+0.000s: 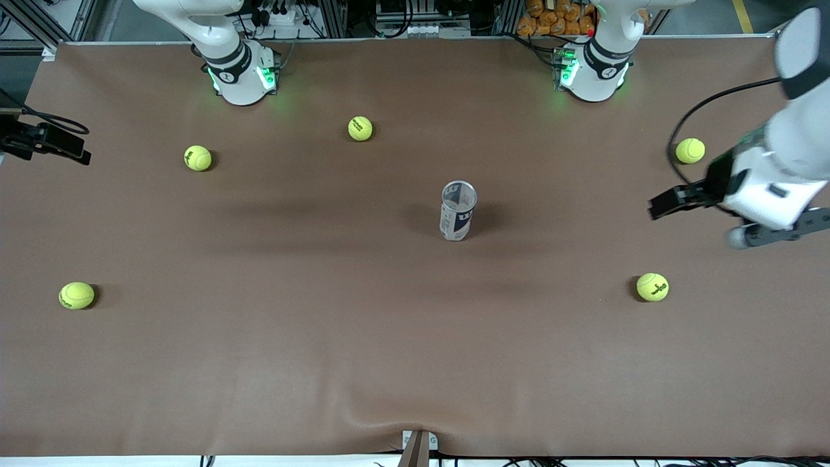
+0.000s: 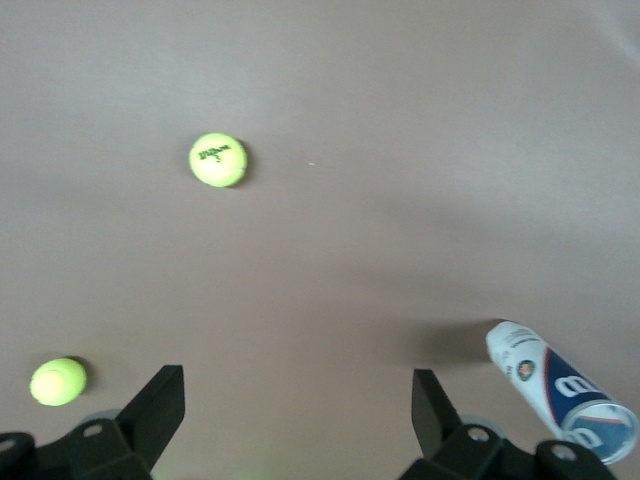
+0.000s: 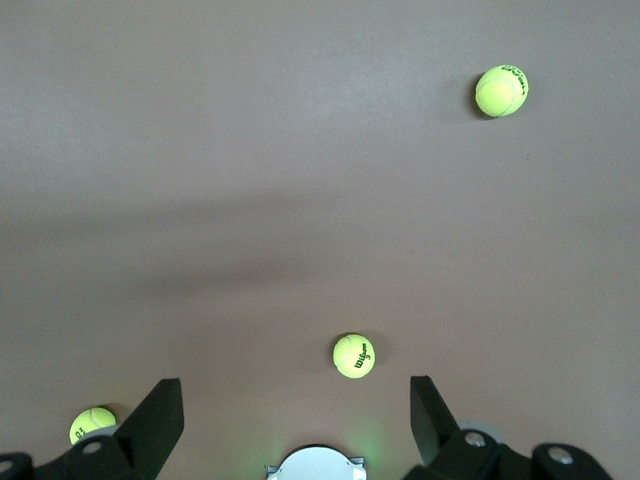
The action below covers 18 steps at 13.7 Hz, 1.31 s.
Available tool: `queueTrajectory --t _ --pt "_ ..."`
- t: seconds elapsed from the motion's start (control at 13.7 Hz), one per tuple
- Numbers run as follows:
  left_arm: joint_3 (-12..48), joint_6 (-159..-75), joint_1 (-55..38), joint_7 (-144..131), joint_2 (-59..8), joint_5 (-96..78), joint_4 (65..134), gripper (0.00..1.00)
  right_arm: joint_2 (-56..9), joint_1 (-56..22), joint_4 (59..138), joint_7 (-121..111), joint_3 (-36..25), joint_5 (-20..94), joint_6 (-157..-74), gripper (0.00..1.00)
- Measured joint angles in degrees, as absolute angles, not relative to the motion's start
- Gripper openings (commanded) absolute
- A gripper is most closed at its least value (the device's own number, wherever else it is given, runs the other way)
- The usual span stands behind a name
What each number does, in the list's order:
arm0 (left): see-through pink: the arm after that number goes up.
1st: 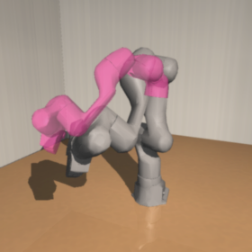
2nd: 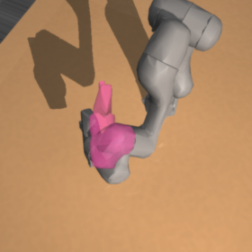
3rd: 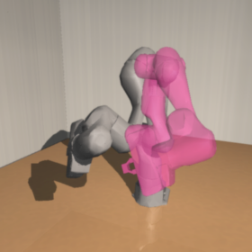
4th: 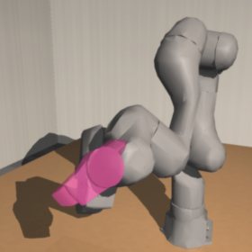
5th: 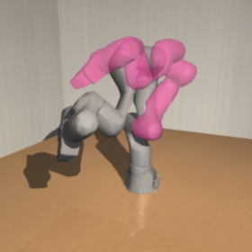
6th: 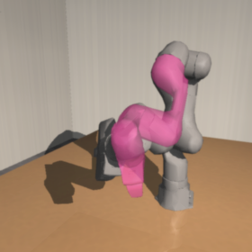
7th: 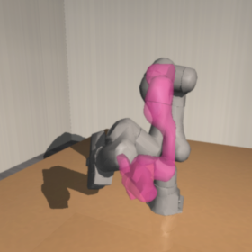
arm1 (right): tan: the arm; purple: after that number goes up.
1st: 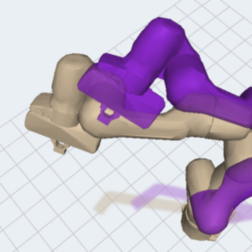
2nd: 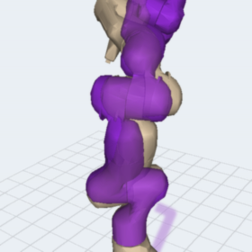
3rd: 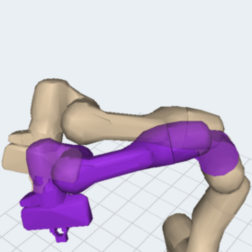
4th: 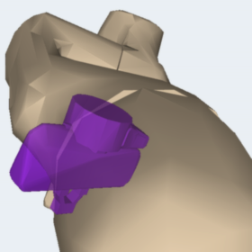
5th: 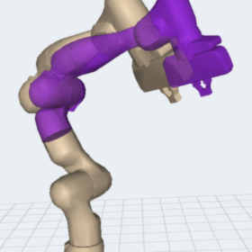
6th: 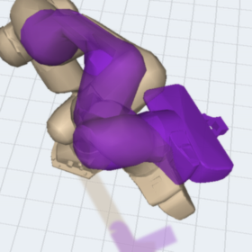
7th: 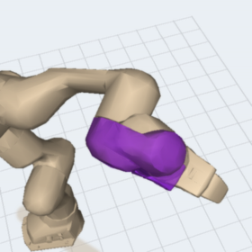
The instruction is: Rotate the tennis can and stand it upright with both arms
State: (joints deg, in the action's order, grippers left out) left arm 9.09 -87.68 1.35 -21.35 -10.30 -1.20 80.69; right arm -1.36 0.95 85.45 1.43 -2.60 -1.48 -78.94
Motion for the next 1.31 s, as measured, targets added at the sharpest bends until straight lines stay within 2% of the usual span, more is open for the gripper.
queueTrajectory --t 0.44,0.73,1.31 --pt "4.5 -91.1 5.5 -13.5 -1.9 -3.2 91.7 1.0 -1.4 1.0 85.5 1.4 -2.6 -1.5 -78.9 1.0" --pt "2.3 -91.1 6.7 -9.3 -0.6 -3.3 92.6 1.0 -1.4 1.0 85.4 1.4 -2.7 -1.5 -79.0 1.0" --pt "4.6 -91.0 7.9 -9.1 -0.4 -3.2 92.6 1.0 -1.4 1.0 85.4 1.4 -2.7 -1.5 -79.0 1.0"
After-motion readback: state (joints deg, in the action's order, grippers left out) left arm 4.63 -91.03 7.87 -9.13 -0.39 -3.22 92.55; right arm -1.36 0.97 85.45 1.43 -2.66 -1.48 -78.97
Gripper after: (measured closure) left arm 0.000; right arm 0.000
